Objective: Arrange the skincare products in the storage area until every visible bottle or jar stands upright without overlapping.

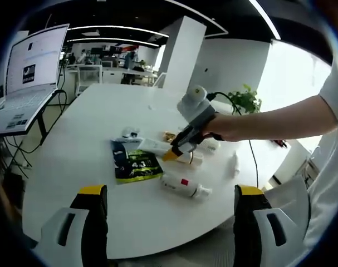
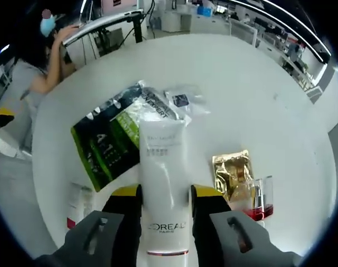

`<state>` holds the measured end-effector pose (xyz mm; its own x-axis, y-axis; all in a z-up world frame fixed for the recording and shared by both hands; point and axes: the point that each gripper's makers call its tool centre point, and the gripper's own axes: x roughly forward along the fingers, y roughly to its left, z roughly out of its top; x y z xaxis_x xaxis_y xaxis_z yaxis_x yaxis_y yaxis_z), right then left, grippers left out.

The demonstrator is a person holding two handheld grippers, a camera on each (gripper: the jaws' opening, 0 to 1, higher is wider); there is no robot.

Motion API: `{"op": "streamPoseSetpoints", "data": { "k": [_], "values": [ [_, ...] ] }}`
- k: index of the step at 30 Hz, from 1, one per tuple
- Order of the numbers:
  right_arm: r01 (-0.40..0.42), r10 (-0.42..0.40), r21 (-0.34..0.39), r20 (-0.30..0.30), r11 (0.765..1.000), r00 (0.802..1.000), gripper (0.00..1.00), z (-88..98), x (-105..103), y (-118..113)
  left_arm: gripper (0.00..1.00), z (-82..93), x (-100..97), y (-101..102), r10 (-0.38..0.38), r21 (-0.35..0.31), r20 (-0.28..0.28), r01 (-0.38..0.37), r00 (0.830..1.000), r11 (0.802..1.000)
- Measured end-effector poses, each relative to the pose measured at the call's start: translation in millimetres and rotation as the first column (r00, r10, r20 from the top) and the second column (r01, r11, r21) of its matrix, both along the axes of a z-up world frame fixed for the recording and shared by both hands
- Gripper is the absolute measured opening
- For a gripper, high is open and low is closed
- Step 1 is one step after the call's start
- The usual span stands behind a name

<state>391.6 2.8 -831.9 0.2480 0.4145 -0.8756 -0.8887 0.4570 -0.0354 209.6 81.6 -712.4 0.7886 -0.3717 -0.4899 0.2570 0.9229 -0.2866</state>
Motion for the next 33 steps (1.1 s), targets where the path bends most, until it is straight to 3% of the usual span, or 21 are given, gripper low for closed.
{"op": "streamPoseSetpoints", "data": {
  "k": [6, 12, 21, 28, 33],
  "values": [
    [-0.021, 0.019, 0.039, 0.048, 0.999, 0.999, 0.32, -2.9, 7, 1, 0.86, -0.3, -1.4, -7, -0.014, 0.002, -0.013, 0.014, 1.000, 1.000],
    [0.016, -0.021, 0.060, 0.070, 0.998, 0.997, 0.30, 1.0, 7, 0, 0.85, 0.4, -2.2, -7, -0.017, 0.003, -0.018, 0.017, 1.000, 1.000],
    [0.097, -0.110, 0.136, 0.088, 0.986, 0.990, 0.29, 27.6, -10, -27, 0.84, 4.5, -1.6, -8, -0.018, 0.008, 0.004, 0.018, 1.000, 1.000],
    [0.147, -0.172, 0.195, 0.113, 0.970, 0.979, 0.29, 44.7, -10, -43, 0.84, 6.7, -2.6, -11, -0.041, 0.010, 0.021, 0.041, 0.999, 0.999],
    [0.166, -0.198, 0.224, 0.130, 0.960, 0.971, 0.29, 56.7, -26, -54, 0.83, 10.6, -4.1, -15, -0.060, 0.017, 0.035, 0.060, 0.998, 0.998]
  ]
}}
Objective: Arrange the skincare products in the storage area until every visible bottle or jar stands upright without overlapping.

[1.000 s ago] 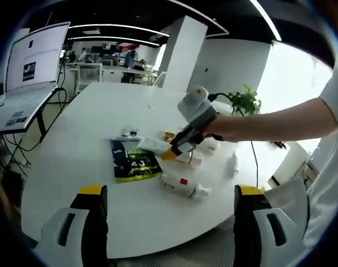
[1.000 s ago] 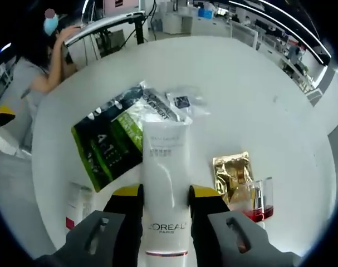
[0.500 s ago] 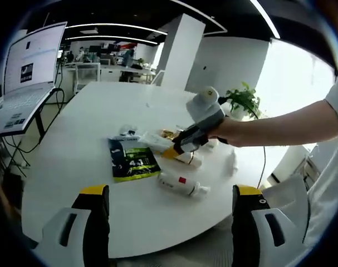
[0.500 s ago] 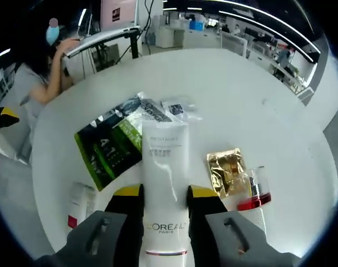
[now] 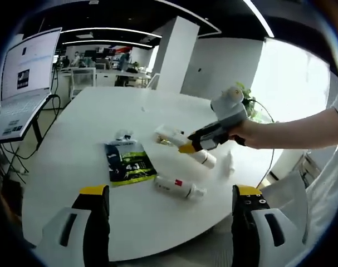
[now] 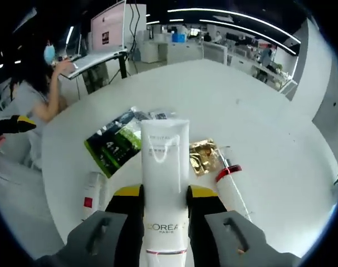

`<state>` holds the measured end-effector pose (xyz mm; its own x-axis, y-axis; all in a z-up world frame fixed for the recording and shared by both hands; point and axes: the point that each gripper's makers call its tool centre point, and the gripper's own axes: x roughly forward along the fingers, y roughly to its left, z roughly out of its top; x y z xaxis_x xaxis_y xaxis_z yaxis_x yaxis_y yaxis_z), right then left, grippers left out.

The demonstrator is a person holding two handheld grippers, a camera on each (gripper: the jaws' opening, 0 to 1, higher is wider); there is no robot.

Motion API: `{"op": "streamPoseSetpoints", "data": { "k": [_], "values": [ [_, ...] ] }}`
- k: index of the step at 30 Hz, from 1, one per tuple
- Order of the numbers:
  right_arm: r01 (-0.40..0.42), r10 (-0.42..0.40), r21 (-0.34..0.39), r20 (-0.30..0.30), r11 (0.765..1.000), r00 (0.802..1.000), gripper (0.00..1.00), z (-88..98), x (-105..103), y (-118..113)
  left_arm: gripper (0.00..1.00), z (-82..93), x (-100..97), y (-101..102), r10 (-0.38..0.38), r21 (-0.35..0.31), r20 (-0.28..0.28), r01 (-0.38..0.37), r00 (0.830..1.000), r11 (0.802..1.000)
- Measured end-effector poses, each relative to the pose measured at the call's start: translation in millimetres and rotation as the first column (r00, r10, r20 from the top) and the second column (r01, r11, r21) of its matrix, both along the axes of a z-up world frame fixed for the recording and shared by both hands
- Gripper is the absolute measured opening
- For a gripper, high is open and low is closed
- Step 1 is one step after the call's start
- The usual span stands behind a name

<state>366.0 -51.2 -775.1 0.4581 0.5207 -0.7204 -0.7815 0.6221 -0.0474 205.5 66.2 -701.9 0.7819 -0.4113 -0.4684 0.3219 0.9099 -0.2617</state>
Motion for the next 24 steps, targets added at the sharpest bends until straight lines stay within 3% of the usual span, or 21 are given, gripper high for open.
{"op": "streamPoseSetpoints", "data": {
  "k": [13, 24],
  "values": [
    [0.081, -0.084, 0.077, 0.039, 0.994, 0.996, 0.29, 19.4, -22, -16, 0.84, 0.6, -3.6, -11, -0.068, 0.025, 0.011, 0.068, 0.998, 0.997],
    [0.063, -0.078, 0.142, 0.097, 0.988, 0.992, 0.29, 39.2, -36, -15, 0.83, 1.2, -2.2, -12, -0.077, 0.014, 0.014, 0.077, 0.997, 0.997]
  ]
}}
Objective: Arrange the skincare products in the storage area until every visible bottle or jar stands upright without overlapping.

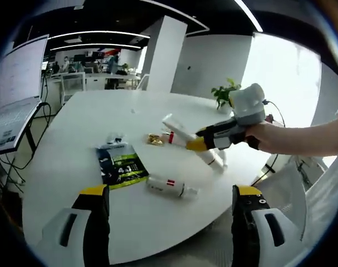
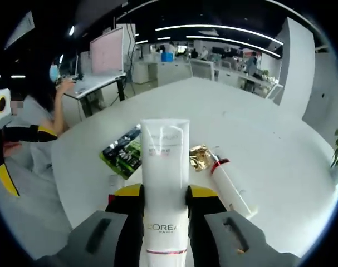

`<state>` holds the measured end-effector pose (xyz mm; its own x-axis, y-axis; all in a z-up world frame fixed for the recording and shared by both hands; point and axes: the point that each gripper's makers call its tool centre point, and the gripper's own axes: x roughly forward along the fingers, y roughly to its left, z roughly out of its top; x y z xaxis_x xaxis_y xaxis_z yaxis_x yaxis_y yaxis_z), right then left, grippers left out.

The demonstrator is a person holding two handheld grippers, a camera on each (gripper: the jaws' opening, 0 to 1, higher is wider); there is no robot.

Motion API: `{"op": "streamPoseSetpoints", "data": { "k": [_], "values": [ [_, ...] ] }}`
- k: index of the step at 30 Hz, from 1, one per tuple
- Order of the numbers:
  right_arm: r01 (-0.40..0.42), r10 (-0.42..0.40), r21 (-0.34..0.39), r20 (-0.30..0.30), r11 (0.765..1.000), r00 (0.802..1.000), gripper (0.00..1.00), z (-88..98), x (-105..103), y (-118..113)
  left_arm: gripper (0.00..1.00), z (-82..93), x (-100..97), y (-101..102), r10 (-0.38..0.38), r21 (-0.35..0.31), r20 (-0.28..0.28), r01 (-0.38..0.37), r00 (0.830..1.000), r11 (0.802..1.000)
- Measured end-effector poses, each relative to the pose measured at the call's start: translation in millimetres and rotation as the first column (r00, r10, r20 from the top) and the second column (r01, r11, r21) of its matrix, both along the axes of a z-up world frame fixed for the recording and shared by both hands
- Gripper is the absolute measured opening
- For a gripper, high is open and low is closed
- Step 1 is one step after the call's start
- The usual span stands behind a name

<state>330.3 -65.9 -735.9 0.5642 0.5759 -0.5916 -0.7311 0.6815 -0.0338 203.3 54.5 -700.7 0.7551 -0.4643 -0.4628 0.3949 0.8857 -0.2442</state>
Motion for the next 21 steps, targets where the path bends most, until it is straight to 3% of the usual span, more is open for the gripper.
{"op": "streamPoseSetpoints", "data": {
  "k": [7, 12, 21],
  "values": [
    [-0.025, 0.024, 0.049, 0.026, 0.998, 0.999, 0.29, 18.7, -8, -4, 0.83, 1.1, 2.2, -3, 0.008, 0.031, -0.016, -0.007, 1.000, 0.999],
    [-0.056, 0.053, 0.087, 0.035, 0.995, 0.998, 0.29, 31.0, -11, -6, 0.83, 4.4, 9.7, -2, 0.077, -0.019, -0.029, -0.078, 0.997, 0.997],
    [-0.097, 0.095, 0.147, 0.020, 0.984, 0.995, 0.29, 40.2, -31, -5, 0.83, 25.7, 19.8, -30, 0.076, -0.070, -0.021, -0.077, 0.997, 0.995]
  ]
}}
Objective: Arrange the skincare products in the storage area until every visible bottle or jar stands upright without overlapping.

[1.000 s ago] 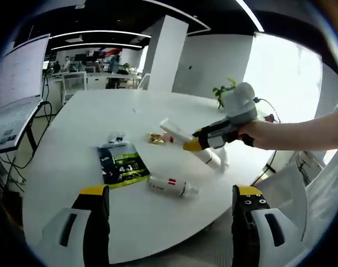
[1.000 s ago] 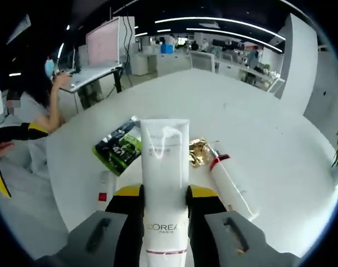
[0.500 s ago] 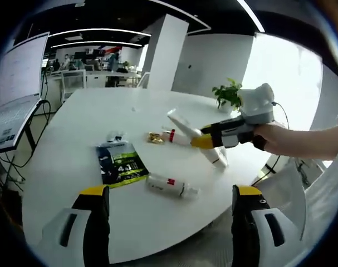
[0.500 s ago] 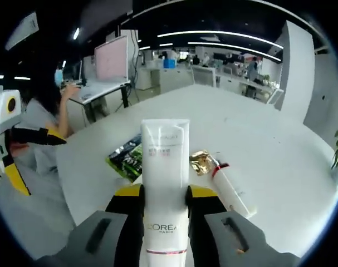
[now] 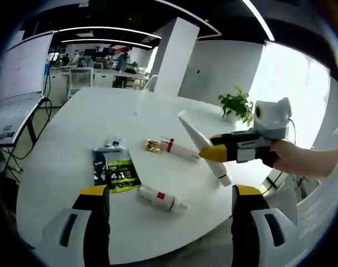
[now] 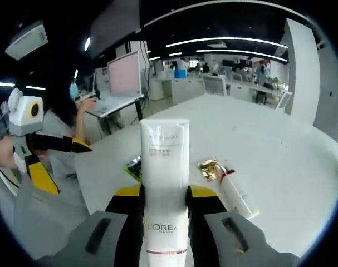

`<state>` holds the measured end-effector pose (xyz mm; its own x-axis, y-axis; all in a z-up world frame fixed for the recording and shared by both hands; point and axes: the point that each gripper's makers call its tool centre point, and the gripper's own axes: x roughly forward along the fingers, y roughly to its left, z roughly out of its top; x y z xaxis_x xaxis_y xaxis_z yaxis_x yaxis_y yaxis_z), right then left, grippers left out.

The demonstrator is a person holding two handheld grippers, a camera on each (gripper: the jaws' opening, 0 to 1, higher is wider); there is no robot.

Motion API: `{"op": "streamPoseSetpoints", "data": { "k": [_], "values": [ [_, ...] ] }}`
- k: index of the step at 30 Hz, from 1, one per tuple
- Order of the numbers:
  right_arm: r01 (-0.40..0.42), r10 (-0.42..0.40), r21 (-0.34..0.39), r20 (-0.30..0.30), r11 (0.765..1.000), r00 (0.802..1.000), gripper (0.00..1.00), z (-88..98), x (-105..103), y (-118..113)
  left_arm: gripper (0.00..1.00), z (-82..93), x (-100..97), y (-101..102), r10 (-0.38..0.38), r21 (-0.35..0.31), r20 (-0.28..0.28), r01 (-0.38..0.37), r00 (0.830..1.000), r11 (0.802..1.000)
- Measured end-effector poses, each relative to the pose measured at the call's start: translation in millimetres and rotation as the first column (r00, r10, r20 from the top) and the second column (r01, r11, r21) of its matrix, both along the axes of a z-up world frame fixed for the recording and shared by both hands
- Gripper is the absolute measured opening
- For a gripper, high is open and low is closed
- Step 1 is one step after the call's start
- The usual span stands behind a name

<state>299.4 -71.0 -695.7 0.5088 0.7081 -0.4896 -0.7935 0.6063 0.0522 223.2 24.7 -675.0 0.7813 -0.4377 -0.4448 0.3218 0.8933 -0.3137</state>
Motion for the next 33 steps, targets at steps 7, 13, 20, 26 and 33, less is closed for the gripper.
{"op": "streamPoseSetpoints", "data": {
  "k": [7, 13, 20, 26, 33],
  "values": [
    [-0.038, 0.038, 0.017, 0.007, 0.999, 0.999, 0.29, 2.6, -21, -1, 0.83, 13.2, 3.6, -17, -0.007, -0.049, 0.004, 0.007, 1.000, 0.999],
    [-0.073, 0.072, 0.033, 0.043, 0.997, 0.997, 0.29, 10.9, -34, 1, 0.81, 20.9, 4.6, -26, -0.005, -0.091, 0.010, 0.006, 1.000, 0.996],
    [-0.130, 0.126, 0.042, 0.087, 0.991, 0.988, 0.29, 16.2, -50, 7, 0.78, 32.1, 9.7, -41, -0.012, -0.110, 0.035, 0.016, 0.999, 0.994],
    [-0.169, 0.162, 0.053, 0.108, 0.984, 0.981, 0.29, 21.2, -60, 11, 0.76, 34.0, 13.6, -51, -0.019, -0.130, 0.047, 0.025, 0.999, 0.991],
    [-0.206, 0.197, 0.071, 0.125, 0.976, 0.972, 0.29, 28.3, -70, 16, 0.67, 41.1, 14.2, -62, -0.026, -0.163, 0.061, 0.035, 0.998, 0.986]
  ]
}}
